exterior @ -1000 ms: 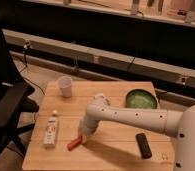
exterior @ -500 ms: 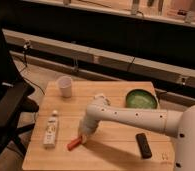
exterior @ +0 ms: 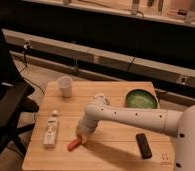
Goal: Place the pepper in the ceramic cup
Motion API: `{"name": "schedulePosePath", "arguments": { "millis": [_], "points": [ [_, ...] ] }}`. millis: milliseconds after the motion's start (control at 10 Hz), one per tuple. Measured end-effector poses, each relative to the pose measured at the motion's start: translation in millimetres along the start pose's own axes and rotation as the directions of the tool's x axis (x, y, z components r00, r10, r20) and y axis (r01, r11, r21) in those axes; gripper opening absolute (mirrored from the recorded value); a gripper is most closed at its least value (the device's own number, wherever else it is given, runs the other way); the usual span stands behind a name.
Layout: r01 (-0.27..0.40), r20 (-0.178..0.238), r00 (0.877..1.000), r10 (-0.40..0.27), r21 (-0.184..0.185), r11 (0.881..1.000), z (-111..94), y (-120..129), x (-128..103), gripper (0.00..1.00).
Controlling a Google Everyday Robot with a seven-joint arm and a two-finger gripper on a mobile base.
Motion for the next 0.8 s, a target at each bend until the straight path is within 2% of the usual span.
{"name": "schedulePosePath", "arguments": {
  "millis": [300,800],
  "points": [
    [0.016,0.001,1.000,-0.016,0.001,1.000,-1,-1,-7,0.80],
    [0.023,-0.012,1.000,-0.024,-0.040,0.999,7,5,-15,0.78]
  ]
}}
